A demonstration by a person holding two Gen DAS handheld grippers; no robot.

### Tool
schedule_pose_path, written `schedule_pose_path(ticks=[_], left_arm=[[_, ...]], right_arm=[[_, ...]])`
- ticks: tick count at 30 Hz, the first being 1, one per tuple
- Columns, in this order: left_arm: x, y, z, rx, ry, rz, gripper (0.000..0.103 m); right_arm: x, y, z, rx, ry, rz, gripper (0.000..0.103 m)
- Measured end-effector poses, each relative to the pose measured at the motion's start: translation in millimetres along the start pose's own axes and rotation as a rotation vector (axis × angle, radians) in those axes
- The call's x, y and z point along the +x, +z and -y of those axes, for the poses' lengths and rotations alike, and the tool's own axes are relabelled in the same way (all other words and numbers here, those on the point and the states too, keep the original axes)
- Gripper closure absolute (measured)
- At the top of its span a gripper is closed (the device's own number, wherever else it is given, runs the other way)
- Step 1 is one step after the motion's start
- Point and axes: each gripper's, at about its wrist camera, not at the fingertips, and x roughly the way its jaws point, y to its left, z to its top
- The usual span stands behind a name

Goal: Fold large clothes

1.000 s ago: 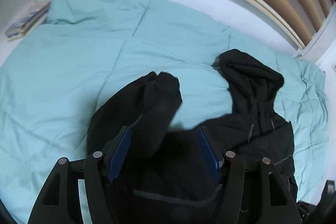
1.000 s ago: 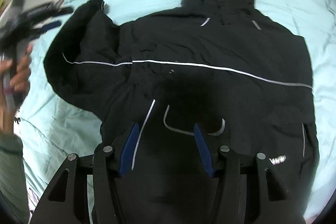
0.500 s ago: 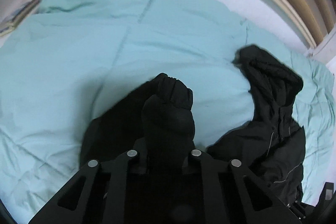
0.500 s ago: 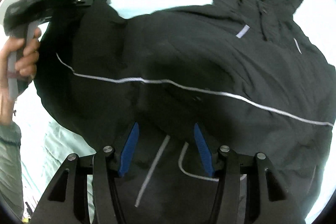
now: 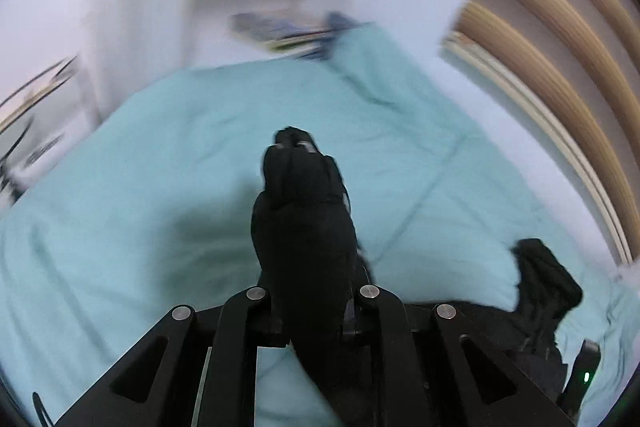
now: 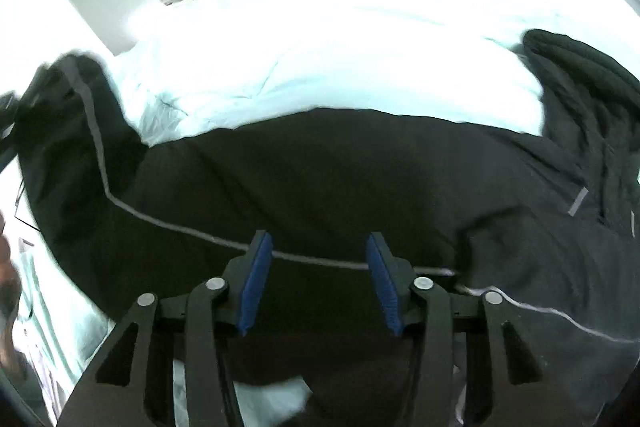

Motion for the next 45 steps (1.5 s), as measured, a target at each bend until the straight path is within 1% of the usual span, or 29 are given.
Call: schedule_pose_path(ticks=[2,3,4,7,9,11,15,18,23,27,28,31,33,37,40,41,43,45], left_arm=[[3,-9,-22,-0.037,0.001,-0.033,0.089],[6,-14,-29,-0.047,-0.012,-0.051,0.089],[8,-19,-30,-0.042,-0.022,-0.055,0.089],[10,-28,-20,0.003,-0.065,-0.052,0.089],[12,-32,-4,0.038,-0.106,-0.051,0.089],[9,-35,13,0.082,-0.138,-0.043,0.089],[2,-37,57,0.184,-0.203,-0.03,0.089],[-4,-46,100,0.273,-0.271,-0.028,0.09],[-14,-67,166,0.39,-0.367,-0.03,0.09],[-18,-91,225,0.474,-0.457,-0.052,0.09],[-19,-96,235,0.487,-0.474,-0.057,0.09],[-25,-122,284,0.554,-0.541,-0.074,0.09],[-30,-139,315,0.596,-0.598,-0.092,0.09],[-41,-176,373,0.68,-0.69,-0.124,0.09],[-43,-208,418,0.738,-0.77,-0.173,0.09],[-43,-223,435,0.761,-0.795,-0.195,0.09],[-36,-251,463,0.8,-0.824,-0.241,0.089],[-21,-281,486,0.839,-0.815,-0.284,0.089]], right_arm=[[18,1,-7,-0.005,0.006,-0.024,0.056],[29,0,-10,-0.007,0.007,-0.043,0.057],[43,-2,-12,-0.012,-0.012,-0.072,0.057],[75,-9,-11,-0.014,-0.035,-0.144,0.057],[81,-7,-9,-0.019,-0.035,-0.154,0.058],[75,-4,-5,-0.011,-0.01,-0.159,0.058],[40,-6,14,0.023,0.035,-0.126,0.057],[8,-16,36,0.062,0.047,-0.084,0.057],[-34,-41,83,0.129,0.0,-0.047,0.057],[-66,-65,129,0.218,-0.051,-0.029,0.057],[-74,-69,141,0.245,-0.064,-0.023,0.057],[-99,-88,177,0.307,-0.105,-0.004,0.057],[-116,-95,195,0.341,-0.128,0.01,0.057],[-146,-128,230,0.416,-0.169,0.026,0.057],[-161,-150,264,0.471,-0.208,0.026,0.057],[-165,-157,270,0.489,-0.217,0.025,0.057],[-172,-170,283,0.524,-0.24,0.019,0.057],[-180,-186,299,0.555,-0.262,0.007,0.057]])
